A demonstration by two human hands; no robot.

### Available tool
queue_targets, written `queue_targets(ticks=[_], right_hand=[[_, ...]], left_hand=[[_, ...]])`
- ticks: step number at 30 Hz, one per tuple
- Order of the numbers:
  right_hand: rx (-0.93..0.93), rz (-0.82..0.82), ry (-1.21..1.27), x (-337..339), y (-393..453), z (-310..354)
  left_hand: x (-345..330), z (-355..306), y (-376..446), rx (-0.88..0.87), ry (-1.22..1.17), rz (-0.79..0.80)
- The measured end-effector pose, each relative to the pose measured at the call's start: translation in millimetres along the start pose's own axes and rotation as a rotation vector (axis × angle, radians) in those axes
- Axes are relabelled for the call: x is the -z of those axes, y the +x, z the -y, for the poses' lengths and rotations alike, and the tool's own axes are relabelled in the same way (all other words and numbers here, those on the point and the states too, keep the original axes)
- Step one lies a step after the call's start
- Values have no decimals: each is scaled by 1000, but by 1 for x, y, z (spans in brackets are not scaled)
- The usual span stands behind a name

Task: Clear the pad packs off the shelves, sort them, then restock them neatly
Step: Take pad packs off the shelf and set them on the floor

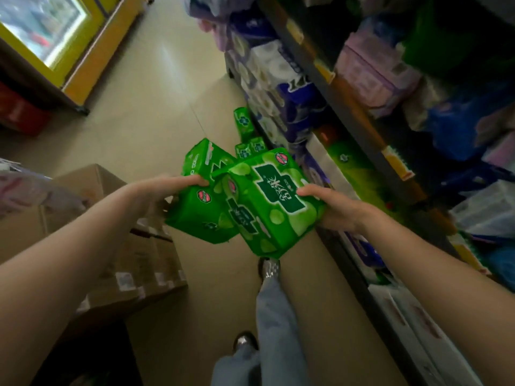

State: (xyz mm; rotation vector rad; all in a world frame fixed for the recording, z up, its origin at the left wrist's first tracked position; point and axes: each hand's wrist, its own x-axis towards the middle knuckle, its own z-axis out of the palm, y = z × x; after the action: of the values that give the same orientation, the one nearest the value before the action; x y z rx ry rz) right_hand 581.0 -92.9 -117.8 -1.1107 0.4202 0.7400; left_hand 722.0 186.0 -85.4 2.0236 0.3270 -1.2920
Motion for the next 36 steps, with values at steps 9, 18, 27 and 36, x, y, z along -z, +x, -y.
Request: queue_targets(ticks=[9, 18, 27, 36], right_hand=[[-113, -460, -130, 45, 180, 74], [-221, -705, -533, 68, 375, 94], [-135, -705, -1167, 118, 642, 19], [-202, -688, -1658, 158, 746, -51]], left_hand=[[70, -38, 116, 78, -318, -298], [156, -47, 256, 15, -296, -295], [208, -11, 490, 10, -179, -332], [201, 12, 621, 6, -139, -185]])
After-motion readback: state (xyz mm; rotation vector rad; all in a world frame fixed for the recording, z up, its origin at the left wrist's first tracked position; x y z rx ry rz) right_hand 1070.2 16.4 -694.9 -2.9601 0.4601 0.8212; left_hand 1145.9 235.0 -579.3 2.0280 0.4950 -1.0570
